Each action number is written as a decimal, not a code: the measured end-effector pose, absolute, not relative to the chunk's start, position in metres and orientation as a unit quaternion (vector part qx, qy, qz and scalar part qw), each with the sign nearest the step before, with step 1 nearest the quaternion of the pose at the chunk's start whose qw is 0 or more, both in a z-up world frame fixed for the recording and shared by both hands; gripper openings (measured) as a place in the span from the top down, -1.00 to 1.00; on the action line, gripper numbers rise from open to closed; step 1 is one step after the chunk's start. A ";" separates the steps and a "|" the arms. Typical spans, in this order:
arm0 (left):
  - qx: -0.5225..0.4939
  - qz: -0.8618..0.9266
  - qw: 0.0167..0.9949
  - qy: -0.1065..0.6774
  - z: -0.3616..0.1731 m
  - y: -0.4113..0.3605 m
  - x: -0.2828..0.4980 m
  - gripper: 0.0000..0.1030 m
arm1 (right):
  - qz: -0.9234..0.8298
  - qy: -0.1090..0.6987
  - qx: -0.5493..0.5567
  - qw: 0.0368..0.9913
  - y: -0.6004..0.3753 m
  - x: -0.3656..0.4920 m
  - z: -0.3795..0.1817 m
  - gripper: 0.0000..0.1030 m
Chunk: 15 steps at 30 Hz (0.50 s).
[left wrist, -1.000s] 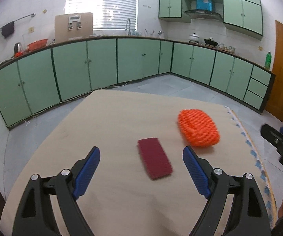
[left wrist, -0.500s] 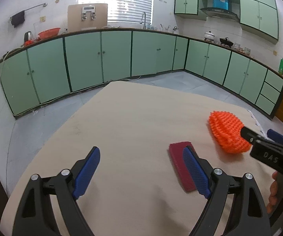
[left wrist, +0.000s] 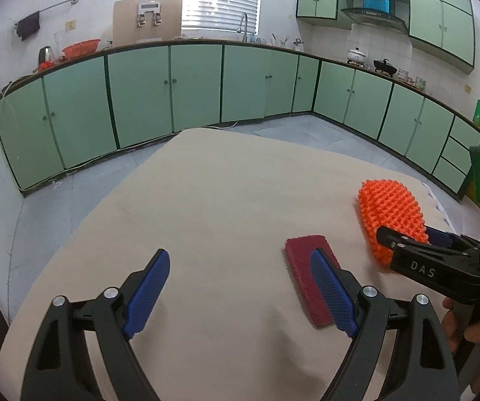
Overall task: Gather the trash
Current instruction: 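Grasp the orange foam net with the right tool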
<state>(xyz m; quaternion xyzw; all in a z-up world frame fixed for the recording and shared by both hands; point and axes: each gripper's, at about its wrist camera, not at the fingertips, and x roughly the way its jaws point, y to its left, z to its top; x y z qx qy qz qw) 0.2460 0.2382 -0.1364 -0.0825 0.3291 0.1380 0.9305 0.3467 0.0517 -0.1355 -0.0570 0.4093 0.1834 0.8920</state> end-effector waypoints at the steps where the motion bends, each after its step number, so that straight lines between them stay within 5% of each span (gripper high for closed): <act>1: -0.081 0.136 0.930 0.331 -0.137 0.237 0.246 -0.64 | 0.188 0.410 -0.057 0.891 0.053 0.347 -0.135 -0.19; 9: -0.078 0.122 0.931 0.336 -0.137 0.225 0.249 -0.64 | 0.204 0.396 -0.053 0.894 0.052 0.340 -0.127 0.47; 15: -0.079 0.107 0.928 0.348 -0.142 0.216 0.258 -0.64 | 0.198 0.391 -0.041 0.898 0.028 0.335 -0.120 0.57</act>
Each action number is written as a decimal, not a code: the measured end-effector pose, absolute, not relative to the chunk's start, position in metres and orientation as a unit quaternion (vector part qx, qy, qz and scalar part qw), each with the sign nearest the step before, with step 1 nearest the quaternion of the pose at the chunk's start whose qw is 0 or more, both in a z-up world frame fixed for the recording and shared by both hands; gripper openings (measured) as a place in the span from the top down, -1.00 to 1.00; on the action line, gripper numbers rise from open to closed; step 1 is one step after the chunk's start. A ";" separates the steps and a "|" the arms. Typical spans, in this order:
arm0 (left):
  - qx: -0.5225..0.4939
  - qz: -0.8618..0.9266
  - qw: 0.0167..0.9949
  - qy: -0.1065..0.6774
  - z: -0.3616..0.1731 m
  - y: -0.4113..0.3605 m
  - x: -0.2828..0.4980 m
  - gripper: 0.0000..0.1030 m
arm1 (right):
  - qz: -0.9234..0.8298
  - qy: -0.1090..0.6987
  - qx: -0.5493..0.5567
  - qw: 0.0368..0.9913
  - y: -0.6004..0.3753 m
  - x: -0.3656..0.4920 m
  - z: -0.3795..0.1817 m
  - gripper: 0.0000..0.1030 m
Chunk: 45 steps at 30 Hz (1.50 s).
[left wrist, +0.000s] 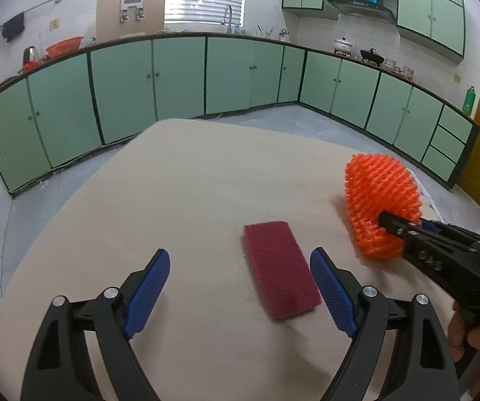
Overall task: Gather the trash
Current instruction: 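Grasp the orange foam net with the right tool, then grasp the maroon scouring pad with the left tool while the right tool holds the net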
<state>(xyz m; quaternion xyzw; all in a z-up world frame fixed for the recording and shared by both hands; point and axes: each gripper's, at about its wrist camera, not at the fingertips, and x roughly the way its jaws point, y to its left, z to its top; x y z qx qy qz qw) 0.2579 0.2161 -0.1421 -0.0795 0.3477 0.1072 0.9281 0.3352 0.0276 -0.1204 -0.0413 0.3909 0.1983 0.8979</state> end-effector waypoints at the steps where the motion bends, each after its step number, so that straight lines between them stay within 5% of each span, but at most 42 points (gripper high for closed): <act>1: -0.079 0.104 0.927 0.350 -0.143 0.214 0.260 -0.64 | 0.196 0.390 -0.041 0.899 0.025 0.334 -0.119 0.57; 13: -0.093 0.098 0.906 0.402 -0.160 0.202 0.286 -0.57 | 0.187 0.381 -0.022 0.905 -0.017 0.316 -0.105 0.57; 19: -0.099 0.091 0.901 0.412 -0.164 0.201 0.287 0.14 | 0.182 0.380 -0.009 0.907 -0.023 0.314 -0.101 0.57; 45: -0.066 0.022 0.944 0.323 -0.069 0.135 0.222 0.17 | 0.166 0.350 0.019 0.922 -0.067 0.255 -0.044 0.56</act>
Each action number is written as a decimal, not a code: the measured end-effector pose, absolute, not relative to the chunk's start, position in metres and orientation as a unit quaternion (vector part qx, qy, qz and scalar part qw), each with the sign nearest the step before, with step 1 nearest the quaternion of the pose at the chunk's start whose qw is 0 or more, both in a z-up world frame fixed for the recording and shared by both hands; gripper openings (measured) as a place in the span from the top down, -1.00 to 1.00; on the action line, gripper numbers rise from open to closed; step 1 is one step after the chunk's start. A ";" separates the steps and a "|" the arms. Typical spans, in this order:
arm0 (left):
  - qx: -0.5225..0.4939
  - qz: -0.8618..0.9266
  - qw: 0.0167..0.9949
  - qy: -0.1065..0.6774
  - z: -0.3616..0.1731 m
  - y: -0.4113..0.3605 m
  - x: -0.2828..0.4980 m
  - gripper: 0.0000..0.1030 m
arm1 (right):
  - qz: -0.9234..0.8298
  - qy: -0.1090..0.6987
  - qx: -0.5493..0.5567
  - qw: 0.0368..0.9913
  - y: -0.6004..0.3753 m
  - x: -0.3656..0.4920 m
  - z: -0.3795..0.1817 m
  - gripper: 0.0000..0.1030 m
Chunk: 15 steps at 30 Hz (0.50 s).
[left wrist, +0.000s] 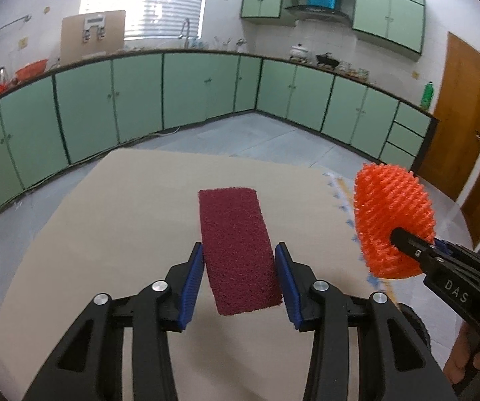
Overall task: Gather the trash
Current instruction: 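Grasp the maroon scouring pad with the left tool while the right tool holds the net, then carry the maroon pad and orange net over the black bin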
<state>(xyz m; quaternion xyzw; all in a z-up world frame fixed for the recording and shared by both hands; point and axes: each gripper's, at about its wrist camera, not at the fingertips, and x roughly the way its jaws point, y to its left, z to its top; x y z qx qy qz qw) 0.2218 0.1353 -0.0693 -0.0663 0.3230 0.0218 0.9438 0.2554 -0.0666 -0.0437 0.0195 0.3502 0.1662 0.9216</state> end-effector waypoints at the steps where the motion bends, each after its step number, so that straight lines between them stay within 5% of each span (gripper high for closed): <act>1: -0.066 0.016 0.945 0.321 -0.065 0.131 0.219 0.17 | 0.164 0.348 0.023 0.923 -0.072 0.251 -0.040 0.56; 15: -0.050 -0.046 0.954 0.293 -0.028 0.081 0.184 0.17 | 0.135 0.328 0.049 0.934 -0.134 0.193 -0.010 0.56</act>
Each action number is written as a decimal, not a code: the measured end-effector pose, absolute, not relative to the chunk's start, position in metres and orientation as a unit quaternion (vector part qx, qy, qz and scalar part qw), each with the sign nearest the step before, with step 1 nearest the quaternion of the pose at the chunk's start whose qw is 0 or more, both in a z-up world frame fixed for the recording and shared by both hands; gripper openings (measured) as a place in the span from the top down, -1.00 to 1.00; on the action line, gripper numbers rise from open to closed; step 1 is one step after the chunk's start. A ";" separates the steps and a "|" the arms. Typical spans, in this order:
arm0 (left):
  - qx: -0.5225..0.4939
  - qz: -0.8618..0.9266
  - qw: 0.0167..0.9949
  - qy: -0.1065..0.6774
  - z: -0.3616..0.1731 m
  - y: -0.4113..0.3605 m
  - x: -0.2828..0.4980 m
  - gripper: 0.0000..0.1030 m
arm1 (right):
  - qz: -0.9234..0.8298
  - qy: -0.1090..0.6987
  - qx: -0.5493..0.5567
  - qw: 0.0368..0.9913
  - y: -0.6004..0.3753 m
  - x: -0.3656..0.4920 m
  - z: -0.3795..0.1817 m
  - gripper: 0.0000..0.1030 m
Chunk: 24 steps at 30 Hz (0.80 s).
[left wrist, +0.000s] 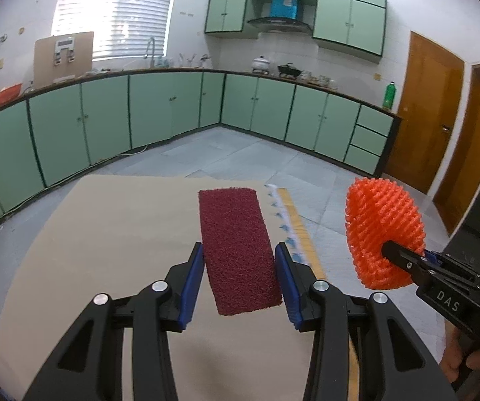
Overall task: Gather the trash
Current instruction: 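Carry the maroon pad and orange net over the black bin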
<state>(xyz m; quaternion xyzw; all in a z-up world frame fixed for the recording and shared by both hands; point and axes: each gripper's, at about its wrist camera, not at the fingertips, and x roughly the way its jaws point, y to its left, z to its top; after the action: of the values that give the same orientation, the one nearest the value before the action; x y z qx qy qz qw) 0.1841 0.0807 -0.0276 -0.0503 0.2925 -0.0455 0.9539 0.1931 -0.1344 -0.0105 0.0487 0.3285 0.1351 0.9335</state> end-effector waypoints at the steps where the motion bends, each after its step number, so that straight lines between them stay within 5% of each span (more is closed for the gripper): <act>1: -0.049 -0.051 0.954 0.290 -0.025 0.076 0.182 0.17 | 0.132 0.327 0.049 0.935 -0.136 0.190 -0.009 0.56; 24: 0.004 -0.171 0.951 0.259 0.000 -0.043 0.129 0.17 | 0.038 0.295 0.072 0.952 -0.242 0.101 0.002 0.54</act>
<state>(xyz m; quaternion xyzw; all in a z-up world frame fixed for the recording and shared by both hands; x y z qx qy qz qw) 0.1292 -0.0431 -0.0002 0.0039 0.2593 -0.1710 0.9505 0.1011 -0.2423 0.0016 0.0716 0.2954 0.0384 0.9519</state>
